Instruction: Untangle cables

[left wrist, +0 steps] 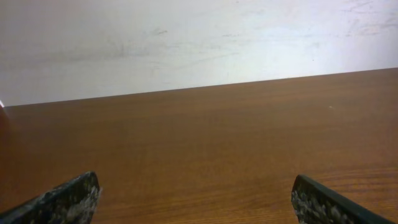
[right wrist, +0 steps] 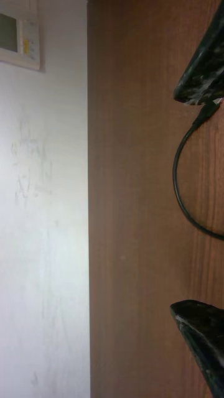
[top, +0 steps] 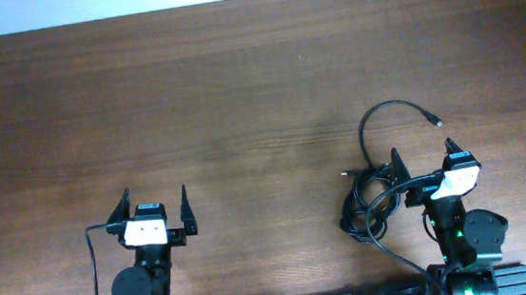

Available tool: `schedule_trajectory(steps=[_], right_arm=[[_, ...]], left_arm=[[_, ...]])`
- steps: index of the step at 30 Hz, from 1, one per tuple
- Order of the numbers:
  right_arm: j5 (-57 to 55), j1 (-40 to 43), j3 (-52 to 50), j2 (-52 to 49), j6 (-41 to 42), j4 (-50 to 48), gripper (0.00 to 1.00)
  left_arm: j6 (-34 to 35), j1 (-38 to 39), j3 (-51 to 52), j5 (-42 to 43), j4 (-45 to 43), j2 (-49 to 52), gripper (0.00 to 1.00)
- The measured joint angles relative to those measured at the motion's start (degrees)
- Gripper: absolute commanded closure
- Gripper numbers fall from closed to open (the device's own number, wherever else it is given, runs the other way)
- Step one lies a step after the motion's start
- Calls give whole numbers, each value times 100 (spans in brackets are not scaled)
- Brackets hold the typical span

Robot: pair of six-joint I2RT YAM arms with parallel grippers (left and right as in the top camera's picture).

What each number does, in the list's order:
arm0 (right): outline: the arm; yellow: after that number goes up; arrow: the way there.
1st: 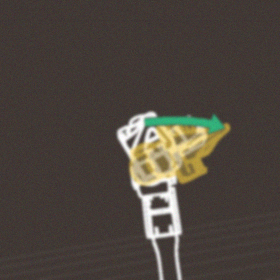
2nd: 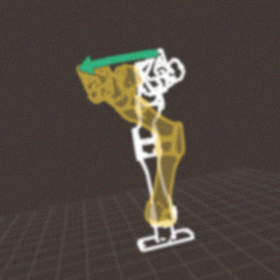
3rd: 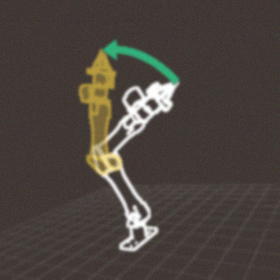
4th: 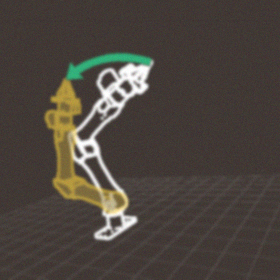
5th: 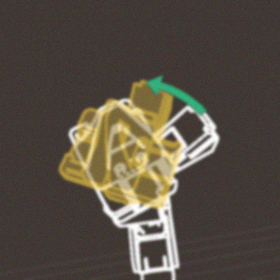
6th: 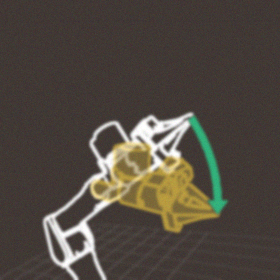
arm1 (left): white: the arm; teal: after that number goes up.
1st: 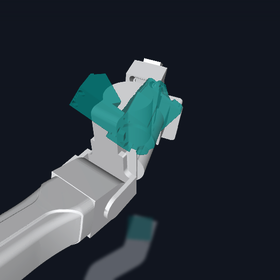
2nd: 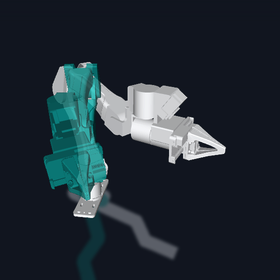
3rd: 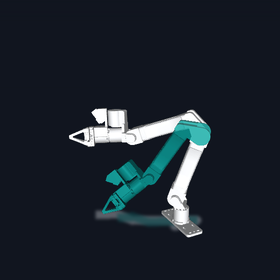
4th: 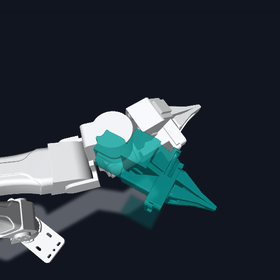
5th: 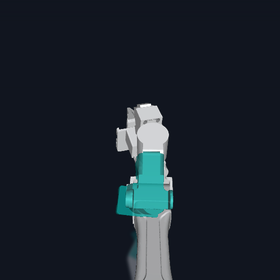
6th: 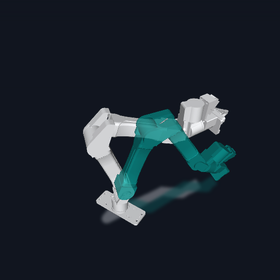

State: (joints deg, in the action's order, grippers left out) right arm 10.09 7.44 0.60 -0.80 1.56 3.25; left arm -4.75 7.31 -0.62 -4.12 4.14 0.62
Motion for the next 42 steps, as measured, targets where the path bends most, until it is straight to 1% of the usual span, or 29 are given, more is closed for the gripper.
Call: schedule_trajectory(steps=[30,36,42], right_arm=[[0,-2,0,0,-2,0,1],[-15,-37,0,-868,-2,2,1],[-15,-37,0,-1080,-2,4,1]], left_arm=[[2,0,0,0,0,0,1],[2,0,0,0,0,0,1],[2,0,0,0,0,0,1]])
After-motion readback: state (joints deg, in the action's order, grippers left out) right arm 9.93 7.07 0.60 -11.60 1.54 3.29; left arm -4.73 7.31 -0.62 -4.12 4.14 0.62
